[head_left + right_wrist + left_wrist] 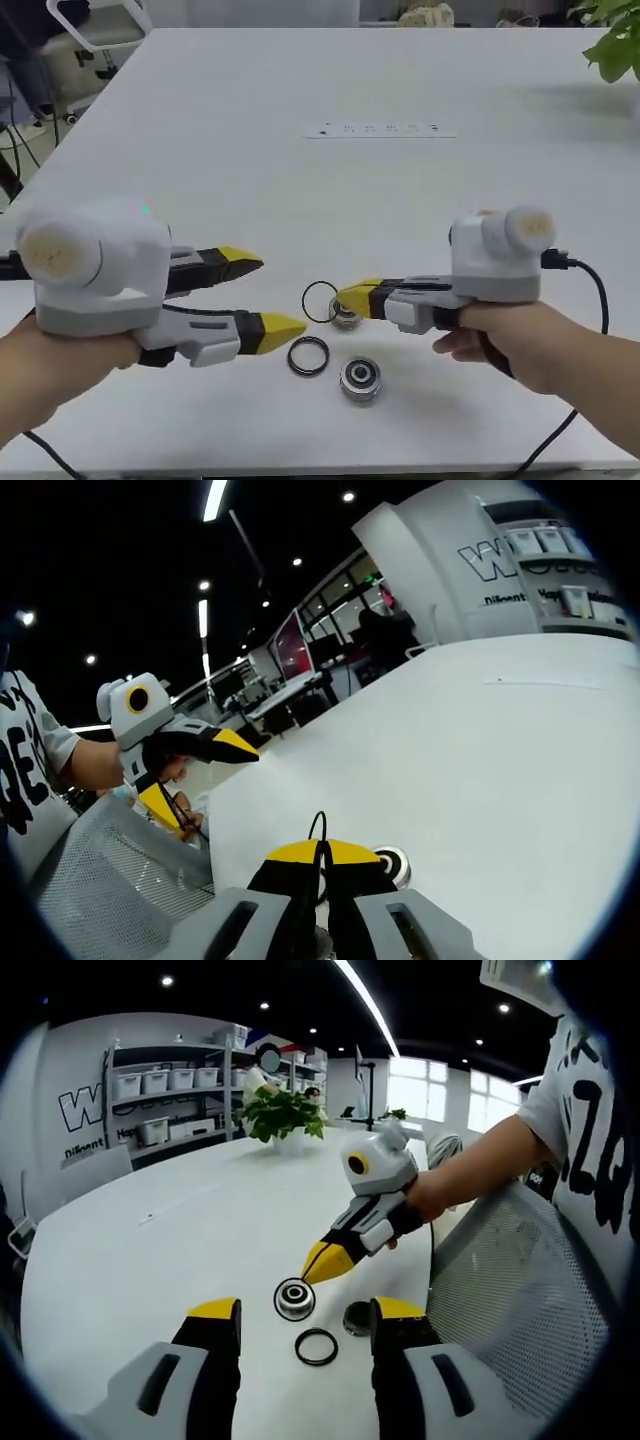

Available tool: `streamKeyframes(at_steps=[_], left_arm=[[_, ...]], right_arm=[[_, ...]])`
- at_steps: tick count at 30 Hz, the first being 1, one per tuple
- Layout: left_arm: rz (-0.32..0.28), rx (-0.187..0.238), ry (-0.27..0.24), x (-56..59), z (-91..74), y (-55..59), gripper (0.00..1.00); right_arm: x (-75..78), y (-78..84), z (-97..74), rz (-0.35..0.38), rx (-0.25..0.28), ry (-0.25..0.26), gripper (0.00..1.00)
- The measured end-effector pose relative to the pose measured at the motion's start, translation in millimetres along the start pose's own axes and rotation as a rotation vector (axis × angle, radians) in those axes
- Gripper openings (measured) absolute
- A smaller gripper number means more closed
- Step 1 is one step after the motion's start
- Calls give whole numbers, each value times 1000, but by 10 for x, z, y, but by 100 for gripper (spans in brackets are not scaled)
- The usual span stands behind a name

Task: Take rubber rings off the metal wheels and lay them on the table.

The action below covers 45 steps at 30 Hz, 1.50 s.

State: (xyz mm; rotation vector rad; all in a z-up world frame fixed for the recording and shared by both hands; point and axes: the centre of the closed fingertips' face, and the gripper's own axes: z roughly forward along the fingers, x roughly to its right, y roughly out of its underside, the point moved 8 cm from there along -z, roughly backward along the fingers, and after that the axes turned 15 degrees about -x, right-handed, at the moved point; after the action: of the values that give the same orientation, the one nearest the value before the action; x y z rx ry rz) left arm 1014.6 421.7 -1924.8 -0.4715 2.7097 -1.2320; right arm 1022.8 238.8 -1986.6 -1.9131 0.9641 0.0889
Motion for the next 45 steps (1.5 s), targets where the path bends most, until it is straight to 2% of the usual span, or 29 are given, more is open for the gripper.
streamKeyframes(at_steps=[7, 14, 20, 28, 45], left_arm=[[-20, 11, -15, 49, -117, 63, 56], [-43, 15, -21, 129, -189, 132, 62], [-48, 22, -25, 197, -254, 142, 64], [-51, 28, -22, 309, -304, 179, 65], [-69, 4, -29, 324, -265, 240, 65]], right_arm=[[-96, 35, 65, -9, -33, -29, 0], [-130, 94, 140, -13, -73, -57, 0], [-160, 153, 216, -23, -113, -75, 0], [-141, 219, 257, -28, -149, -65, 0], [-35, 305, 265, 5, -173, -6, 0]])
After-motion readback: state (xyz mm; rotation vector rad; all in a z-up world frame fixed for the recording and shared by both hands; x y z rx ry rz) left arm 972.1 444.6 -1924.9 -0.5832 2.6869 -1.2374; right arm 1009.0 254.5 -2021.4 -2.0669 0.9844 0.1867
